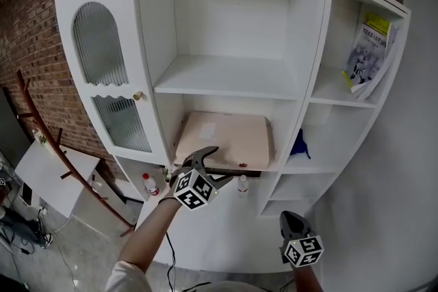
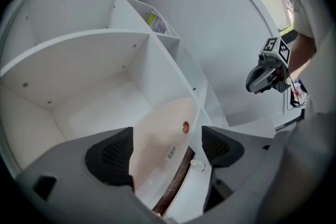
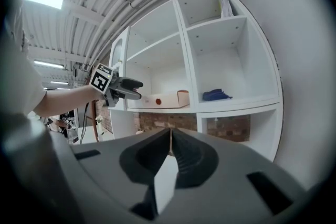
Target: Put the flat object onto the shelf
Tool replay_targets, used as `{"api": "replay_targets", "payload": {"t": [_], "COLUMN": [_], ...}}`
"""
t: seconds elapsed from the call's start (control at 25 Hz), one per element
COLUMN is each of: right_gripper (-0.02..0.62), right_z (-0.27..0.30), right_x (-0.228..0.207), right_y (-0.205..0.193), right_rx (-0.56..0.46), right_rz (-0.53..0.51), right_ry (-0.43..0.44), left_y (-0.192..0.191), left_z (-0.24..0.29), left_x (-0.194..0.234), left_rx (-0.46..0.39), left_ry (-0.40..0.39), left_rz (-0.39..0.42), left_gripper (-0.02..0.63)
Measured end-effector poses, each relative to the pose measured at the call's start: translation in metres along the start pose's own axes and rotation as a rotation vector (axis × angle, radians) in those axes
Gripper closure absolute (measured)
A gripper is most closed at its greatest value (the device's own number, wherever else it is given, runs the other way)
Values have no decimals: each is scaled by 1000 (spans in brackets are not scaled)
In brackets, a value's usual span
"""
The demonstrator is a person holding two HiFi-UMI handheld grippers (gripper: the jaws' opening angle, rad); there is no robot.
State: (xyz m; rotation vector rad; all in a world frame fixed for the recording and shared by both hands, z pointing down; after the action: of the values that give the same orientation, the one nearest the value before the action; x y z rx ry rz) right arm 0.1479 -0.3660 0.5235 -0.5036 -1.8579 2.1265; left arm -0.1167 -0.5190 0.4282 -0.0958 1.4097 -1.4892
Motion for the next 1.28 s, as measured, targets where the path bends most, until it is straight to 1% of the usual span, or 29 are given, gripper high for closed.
{"api": "replay_targets", "payload": {"t": [0.08, 0.16, 0.28, 0.32, 0.36, 0.4, 0.44, 0.56, 0.64, 0.72, 0.8, 0.88, 0.96, 1.12, 1.28], "right_gripper": [565, 565, 565, 565, 565, 565, 565, 565, 565, 565, 565, 565, 565, 565, 565], "right_z": [1, 2, 2, 2, 1, 1, -1, -9, -14, -16, -17, -17, -17, -19, -23], "right_x": [2, 6, 12, 13, 15, 16, 16, 16, 15, 14, 14, 16, 19, 22, 22], "right_y": [5, 8, 9, 8, 6, 5, 5, 9, 11, 13, 12, 10, 8, 7, 4], "right_rx": [-8, -12, -10, -8, -8, -11, -21, -77, -109, -127, -130, -126, -121, -105, -88], "right_rz": [-35, -79, -113, -117, -119, -121, -122, -120, -113, -105, -99, -98, -98, -106, -101], "right_ry": [12, 25, 39, 42, 44, 43, 37, 3, -11, -6, 8, 23, 36, 52, 56], "left_y": [2, 1, -1, -3, -5, -7, -11, -22, -31, -39, -44, -50, -57, -65, -67], "left_z": [-10, -21, -38, -45, -51, -58, -64, -80, -90, -100, -108, -115, -122, -138, -149], "left_x": [-7, -15, -26, -29, -33, -37, -42, -58, -71, -82, -90, -99, -106, -115, -124], "left_rx": [-29, -41, -66, -76, -84, -89, -91, -87, -91, -97, -100, -98, -99, -108, -128], "left_ry": [36, 64, 96, 112, 132, 155, 175, 217, 249, 274, 286, 294, 313, 362, 396], "left_rz": [-11, -15, -72, -94, -111, -123, -133, -175, -236, -303, -353, -394, -426, -478, -506], "left_gripper": [190, 190, 192, 206, 250, 309, 336, 336, 336, 352, 385, 393, 422, 453, 483]}}
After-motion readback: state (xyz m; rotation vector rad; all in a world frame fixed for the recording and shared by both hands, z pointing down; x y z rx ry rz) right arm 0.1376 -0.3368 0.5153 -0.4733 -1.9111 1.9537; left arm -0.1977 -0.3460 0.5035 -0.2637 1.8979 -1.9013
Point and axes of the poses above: the fingertips, and each gripper's own axes: z forward along the fingers, x to its left, y out of its top, the point moved 7 cm from there along -z, backward along the fingers, and after that the axes turned 1 degree about -x, right-handed, at the moved point
